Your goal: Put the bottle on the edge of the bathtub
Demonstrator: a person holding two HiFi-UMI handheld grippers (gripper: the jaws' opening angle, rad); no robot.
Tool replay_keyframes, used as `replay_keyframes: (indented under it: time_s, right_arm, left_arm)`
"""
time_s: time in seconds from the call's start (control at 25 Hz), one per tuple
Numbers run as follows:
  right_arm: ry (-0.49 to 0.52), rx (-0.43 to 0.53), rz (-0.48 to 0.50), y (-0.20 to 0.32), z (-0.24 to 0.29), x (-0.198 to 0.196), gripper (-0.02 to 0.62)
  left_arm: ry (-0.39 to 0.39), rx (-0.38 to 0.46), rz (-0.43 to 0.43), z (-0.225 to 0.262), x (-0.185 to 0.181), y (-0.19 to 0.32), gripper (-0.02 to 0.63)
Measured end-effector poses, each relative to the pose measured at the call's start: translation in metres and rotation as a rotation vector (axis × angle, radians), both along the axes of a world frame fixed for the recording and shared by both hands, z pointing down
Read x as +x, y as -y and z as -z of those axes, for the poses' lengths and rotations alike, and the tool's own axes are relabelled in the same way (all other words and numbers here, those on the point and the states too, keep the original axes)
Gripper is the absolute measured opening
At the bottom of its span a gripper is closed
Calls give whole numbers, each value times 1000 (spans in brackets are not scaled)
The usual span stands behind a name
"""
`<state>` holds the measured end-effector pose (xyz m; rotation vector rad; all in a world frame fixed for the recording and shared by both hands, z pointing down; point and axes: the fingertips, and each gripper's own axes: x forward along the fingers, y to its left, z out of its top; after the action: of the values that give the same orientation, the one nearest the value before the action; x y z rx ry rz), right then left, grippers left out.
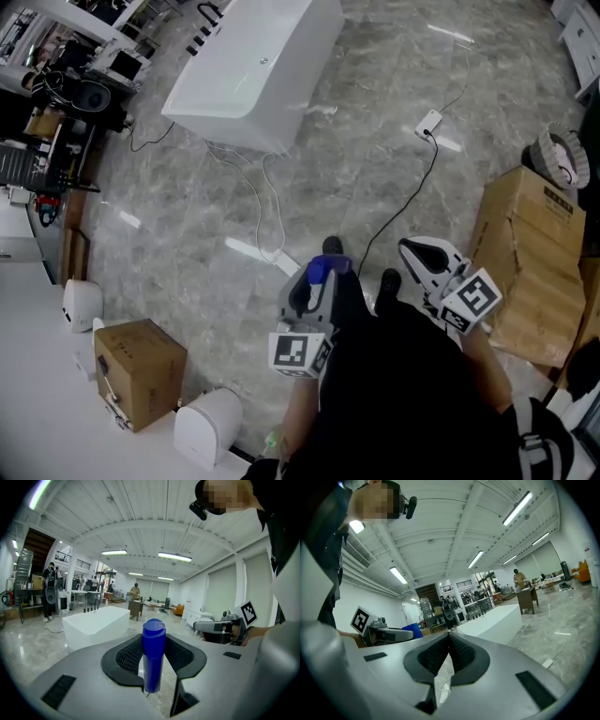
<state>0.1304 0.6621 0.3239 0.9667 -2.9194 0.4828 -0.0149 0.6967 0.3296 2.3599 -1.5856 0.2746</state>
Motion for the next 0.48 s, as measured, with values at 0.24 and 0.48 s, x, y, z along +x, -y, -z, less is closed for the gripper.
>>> replay_keyframes:
  time_s: [0.24,0.48]
  right_arm:
    - [-10,-8,-50,29,0,2,12]
    - [-30,-13,-102,75,2,-5,12]
  left_arm:
    - [-20,-6,-48,-3,-1,36,150]
    - [-48,-1,-112,-7,-2,97,150]
